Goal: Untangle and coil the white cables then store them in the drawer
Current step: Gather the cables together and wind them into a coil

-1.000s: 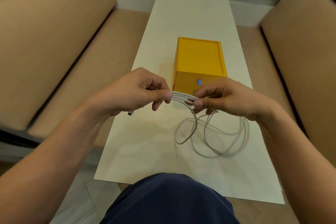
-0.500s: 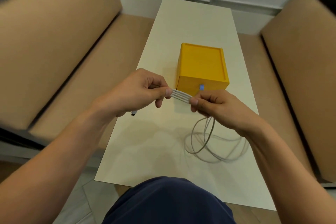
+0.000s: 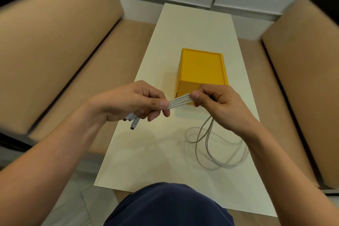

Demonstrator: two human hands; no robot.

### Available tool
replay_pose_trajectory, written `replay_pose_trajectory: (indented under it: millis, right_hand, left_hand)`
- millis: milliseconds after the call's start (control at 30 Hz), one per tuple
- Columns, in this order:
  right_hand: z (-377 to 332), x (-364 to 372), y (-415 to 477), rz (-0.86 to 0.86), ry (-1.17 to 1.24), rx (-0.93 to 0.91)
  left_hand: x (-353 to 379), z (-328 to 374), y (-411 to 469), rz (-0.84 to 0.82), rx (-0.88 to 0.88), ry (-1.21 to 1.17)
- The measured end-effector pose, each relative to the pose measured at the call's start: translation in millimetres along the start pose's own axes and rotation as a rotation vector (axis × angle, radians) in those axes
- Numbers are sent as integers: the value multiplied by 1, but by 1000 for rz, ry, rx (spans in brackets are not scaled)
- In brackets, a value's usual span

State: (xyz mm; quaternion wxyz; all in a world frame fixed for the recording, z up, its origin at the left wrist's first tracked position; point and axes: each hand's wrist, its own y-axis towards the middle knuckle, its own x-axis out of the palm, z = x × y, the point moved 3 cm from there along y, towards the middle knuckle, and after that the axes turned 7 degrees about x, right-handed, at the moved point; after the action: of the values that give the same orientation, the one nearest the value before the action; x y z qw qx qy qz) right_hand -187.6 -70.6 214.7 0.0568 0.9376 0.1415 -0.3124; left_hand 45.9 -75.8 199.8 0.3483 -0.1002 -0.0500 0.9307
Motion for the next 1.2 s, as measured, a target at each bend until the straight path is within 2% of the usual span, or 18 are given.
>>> replay_pose_trajectory:
  millis: [167,367,467,567,700,900,1033,1200]
  right_hand:
    - [7,5,3,-323,-102,37]
    - [12,4,15,-431,-278,75]
    - [16,2,15,-483,-229,96]
    - [20,5,16,-482,-240,116]
    - [28,8,24,-402,-317,98]
    - [33,16,27,-323,-179,91]
    - [29,21,29,-319,-178,87]
    - [26,18,36,-297,-185,60]
  left_hand:
    - [-5,-9,-1,2,-43,100]
    - [-6,-8,7,15,-74,284]
    - [-7,-7,10,5,-58,307]
    - [-9,-11,14,17,-62,312]
    - [-9,-20,20,9,-61,243]
    - [-10,-23,30,-72,-111,188]
    - [-6,-17,34,-105,-128,255]
    - [2,-16,39,-48,-56,213]
